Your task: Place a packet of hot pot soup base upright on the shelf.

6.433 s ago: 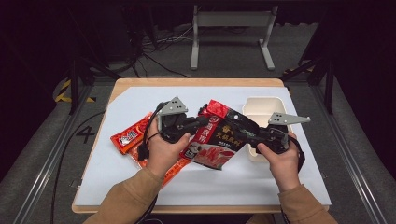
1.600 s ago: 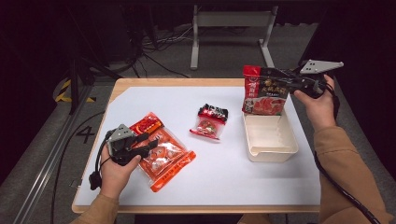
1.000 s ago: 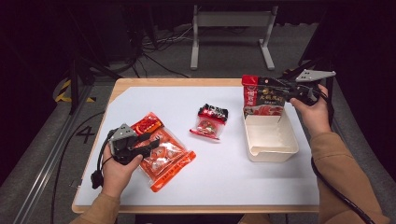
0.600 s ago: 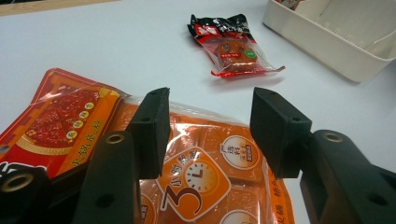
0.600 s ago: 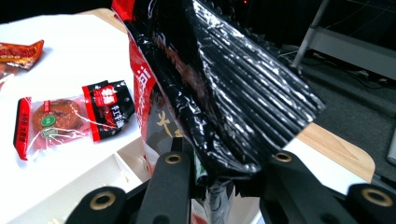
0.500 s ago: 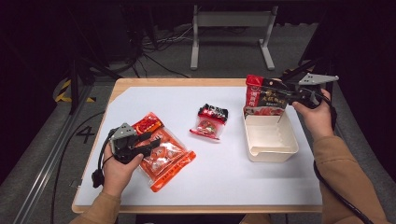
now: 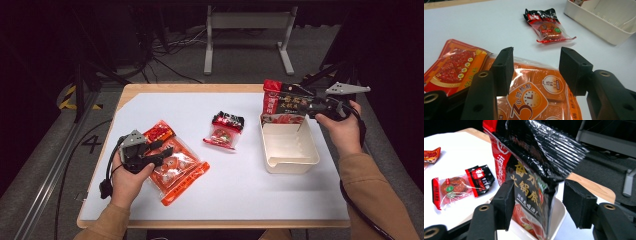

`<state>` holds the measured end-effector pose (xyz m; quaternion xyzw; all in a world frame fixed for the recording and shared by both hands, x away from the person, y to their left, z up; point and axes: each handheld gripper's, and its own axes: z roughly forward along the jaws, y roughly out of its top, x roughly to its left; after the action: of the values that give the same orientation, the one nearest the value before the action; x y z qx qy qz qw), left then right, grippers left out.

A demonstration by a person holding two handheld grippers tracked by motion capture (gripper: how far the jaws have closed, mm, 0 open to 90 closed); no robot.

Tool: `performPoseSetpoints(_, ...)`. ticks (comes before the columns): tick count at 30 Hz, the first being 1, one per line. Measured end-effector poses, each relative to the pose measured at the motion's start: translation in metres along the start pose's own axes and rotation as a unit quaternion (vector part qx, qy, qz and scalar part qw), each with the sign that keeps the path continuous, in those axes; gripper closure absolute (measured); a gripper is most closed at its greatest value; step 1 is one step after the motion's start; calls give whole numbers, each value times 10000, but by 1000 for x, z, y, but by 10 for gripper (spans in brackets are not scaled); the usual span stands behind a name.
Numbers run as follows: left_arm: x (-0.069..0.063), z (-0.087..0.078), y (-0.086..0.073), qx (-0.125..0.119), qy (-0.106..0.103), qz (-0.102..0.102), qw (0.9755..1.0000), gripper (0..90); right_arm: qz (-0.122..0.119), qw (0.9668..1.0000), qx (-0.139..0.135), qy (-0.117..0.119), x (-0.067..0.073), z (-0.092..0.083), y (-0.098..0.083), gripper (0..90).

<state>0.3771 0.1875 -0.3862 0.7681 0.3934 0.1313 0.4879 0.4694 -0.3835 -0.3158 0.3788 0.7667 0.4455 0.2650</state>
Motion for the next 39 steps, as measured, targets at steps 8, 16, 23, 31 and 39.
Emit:
performPoseSetpoints(8,7,-8,1,-72,89,8,9999,403,106,9997,-84,-187,19,-25,-5,394)
performPoseSetpoints(16,21,-27,0,-9,229,-23,9997,357,356,9988,-321,40,53,-45,-12,397)
performPoseSetpoints(23,30,-29,-4,139,404,-152,9990,279,309,9975,-521,370,82,-49,-20,411)
performPoseSetpoints(31,33,-30,-5,113,444,-107,9989,181,151,9965,-651,497,103,-44,-29,416)
performPoseSetpoints(39,34,-33,-6,194,427,58,9989,155,86,9936,-806,792,117,-44,-30,391)
